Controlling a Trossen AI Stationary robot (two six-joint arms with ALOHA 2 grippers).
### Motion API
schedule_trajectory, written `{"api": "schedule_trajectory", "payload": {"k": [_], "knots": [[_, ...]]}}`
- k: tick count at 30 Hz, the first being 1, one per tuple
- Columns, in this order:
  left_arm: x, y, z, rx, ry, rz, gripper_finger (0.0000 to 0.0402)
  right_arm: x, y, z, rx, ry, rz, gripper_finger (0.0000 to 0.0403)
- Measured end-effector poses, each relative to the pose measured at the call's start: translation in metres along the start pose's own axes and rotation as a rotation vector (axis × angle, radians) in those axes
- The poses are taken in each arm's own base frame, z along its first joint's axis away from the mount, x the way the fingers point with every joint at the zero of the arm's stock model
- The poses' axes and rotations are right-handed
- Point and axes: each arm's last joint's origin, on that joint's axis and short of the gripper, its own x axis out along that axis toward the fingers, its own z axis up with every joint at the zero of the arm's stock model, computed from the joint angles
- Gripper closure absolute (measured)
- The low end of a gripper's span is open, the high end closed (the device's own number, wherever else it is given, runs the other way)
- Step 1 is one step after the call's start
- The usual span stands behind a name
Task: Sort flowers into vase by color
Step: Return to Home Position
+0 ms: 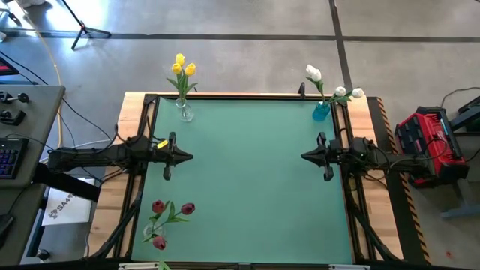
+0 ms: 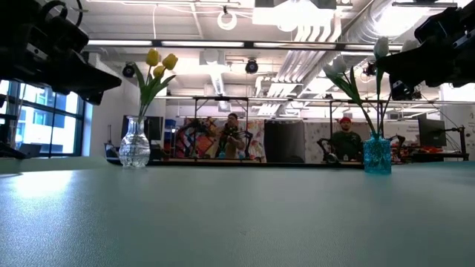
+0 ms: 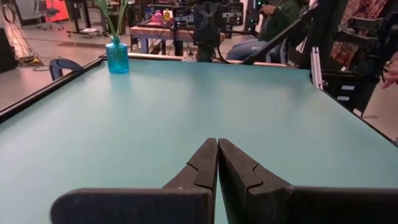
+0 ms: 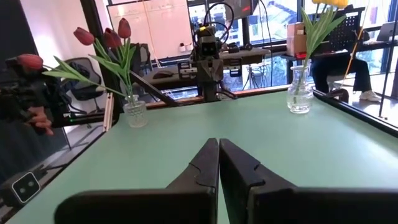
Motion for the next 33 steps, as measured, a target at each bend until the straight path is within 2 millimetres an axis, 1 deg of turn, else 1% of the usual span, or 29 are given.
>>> {"api": "schedule_trajectory", "payload": {"k": [5,9,22,28,33], "knots": [[-0.0001,-0.0001,0.0025,-0.003,-0.027,-0.001,0.0402,0.0000,0.0000,0.0000,-0.004,0.000,-0.001,0.0403],[0.0000,-0.0001,0.0002,0.001,-0.003,-0.002,0.0402,0.0000,0.0000,0.0000,0.005,0.000,-0.001,0.0403],[0.0002,0.0004,-0.0003,0.087,0.001,0.013,0.0402,0.0000,0.0000,0.0000,-0.003,-0.001,-0.001,0.0403],[0.0002,0.0004,-0.0003,-0.045,0.000,0.013,0.0402,0.0000,0.0000,0.0000,-0.003,-0.001,-0.001,0.0403],[0.0002,0.0004,-0.0003,-0.109,0.001,0.014,0.0402,0.0000,0.0000,0.0000,-0.003,-0.001,-0.002,0.0403]]}}
